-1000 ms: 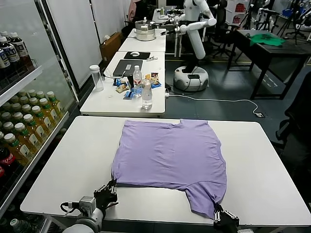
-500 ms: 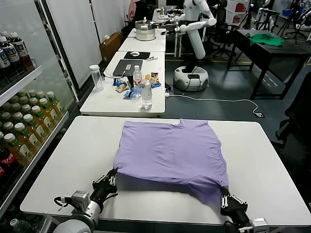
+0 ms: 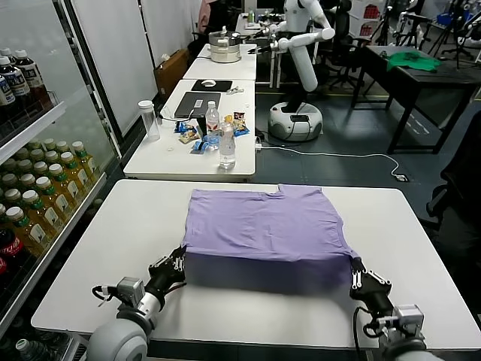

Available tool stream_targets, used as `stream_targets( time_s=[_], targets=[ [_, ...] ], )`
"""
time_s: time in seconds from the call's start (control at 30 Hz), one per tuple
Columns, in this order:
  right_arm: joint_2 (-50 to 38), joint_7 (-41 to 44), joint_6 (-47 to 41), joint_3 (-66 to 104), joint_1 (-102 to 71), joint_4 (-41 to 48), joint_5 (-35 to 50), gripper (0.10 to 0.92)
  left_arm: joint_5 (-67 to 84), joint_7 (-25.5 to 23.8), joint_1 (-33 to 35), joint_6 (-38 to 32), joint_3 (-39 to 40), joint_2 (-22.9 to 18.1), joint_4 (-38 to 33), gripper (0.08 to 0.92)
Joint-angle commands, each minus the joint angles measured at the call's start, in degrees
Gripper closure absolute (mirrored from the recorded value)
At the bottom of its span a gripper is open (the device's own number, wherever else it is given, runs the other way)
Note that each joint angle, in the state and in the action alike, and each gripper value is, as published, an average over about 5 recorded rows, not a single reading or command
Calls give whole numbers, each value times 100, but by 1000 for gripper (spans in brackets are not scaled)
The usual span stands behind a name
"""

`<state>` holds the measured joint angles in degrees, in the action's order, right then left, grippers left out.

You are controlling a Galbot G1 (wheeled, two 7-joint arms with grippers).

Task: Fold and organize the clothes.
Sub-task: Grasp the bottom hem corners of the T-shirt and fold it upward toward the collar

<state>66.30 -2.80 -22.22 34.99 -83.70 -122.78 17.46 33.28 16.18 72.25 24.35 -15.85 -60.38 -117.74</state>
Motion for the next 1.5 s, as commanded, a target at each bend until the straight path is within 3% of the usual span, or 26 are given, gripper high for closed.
stream_targets(
  time_s=[0.03, 0.67, 0.9, 1.13, 1.37, 1.5],
  targets=[
    [-257, -16, -81, -335, 1125, 819, 16, 915, -56, -1, -544, -15, 167, 15, 605, 848],
    [-60, 143, -344, -1206, 1957, 1965, -621, 895, -571, 4, -1398, -9, 800, -271, 1681, 831],
    [50, 197, -443, -1052, 1740, 1718, -761, 712, -582, 49, -1355, -15, 764, -350, 1605, 657],
    [57, 161, -495, -508, 1311, 1205, -422, 505, -586, 166, -777, -12, 586, -417, 998, 450],
    [35, 13, -700, -325, 1180, 1429, -284, 306, -624, 247, -553, -3, 567, -556, 944, 251],
    [38, -77, -894, -429, 1252, 1686, -234, 223, -616, 292, -672, 29, 605, -674, 1133, 188]
  ],
)
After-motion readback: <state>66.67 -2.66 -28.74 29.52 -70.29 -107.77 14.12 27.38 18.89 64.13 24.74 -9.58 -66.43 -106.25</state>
